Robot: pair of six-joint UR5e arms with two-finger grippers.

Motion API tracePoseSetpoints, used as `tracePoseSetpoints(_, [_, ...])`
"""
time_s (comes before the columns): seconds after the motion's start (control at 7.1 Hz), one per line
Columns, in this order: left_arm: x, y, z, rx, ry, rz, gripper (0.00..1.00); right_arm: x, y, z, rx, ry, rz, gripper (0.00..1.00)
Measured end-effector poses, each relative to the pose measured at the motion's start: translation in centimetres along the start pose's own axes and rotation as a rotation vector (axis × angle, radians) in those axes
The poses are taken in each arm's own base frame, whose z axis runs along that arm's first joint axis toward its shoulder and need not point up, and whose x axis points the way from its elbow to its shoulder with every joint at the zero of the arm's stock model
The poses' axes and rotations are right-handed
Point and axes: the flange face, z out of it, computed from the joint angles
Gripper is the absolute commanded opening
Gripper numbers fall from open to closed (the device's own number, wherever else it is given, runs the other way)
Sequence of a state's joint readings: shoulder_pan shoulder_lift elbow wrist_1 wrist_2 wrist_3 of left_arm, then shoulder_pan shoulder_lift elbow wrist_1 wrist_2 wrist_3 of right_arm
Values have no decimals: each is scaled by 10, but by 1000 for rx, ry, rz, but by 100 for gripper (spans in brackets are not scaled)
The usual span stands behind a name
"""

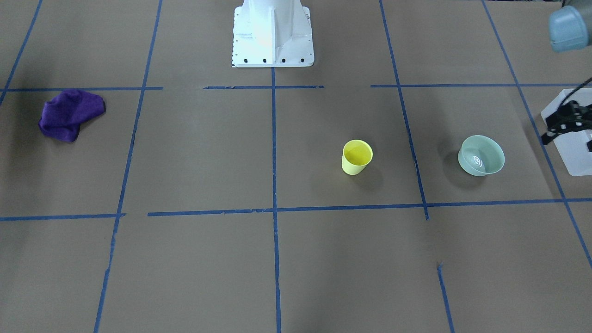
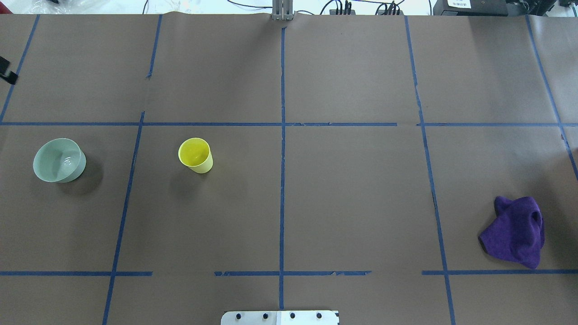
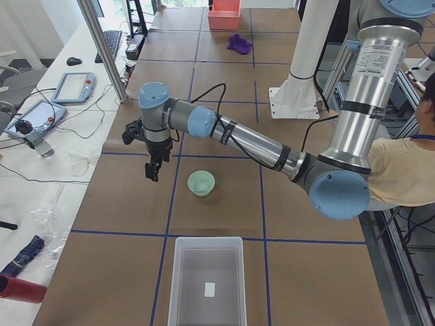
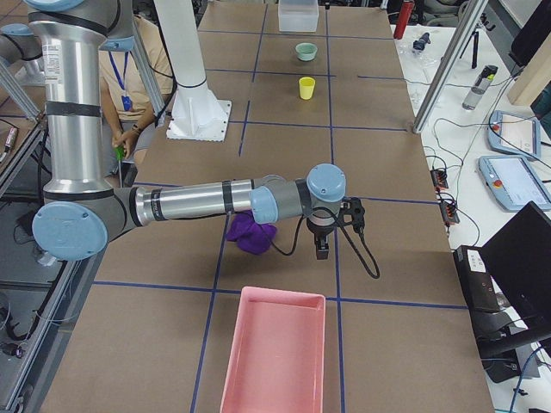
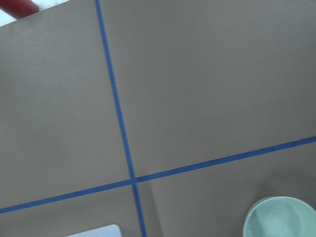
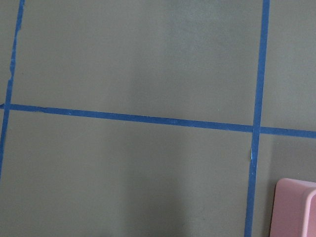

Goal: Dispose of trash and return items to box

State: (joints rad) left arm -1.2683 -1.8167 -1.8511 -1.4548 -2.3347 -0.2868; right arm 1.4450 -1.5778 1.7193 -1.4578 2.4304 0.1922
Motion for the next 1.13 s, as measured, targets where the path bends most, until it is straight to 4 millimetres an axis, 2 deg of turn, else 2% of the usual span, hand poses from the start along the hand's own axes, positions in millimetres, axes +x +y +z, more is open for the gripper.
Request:
tracePoseSetpoints(0.28, [138, 5, 39, -61, 95, -27, 100, -4, -1, 3, -6, -5, 3, 100])
tracePoseSetpoints(0.42, [205, 14, 63, -89, 118, -53, 100, -6, -1, 5, -10, -6, 3, 100])
tracePoseSetpoints(0.56, [250, 27, 90, -94, 107, -66, 100, -7, -1, 7, -14, -7, 2, 100])
tracePoseSetpoints(0.7, [272, 36, 119, -89, 93, -67, 100, -8, -1, 9, -19, -9, 1, 100])
tracePoseSetpoints(0.85, [277, 37, 144, -87, 87, -66, 100, -9, -1, 10, -21, -11, 0, 100])
tracePoseSetpoints(0.99, [275, 36, 159, -89, 83, -65, 100, -9, 0, 10, -22, -13, 0, 100])
tracePoseSetpoints(1.13, [276, 35, 165, -87, 84, -60, 100, -9, 0, 11, -23, -14, 1, 100])
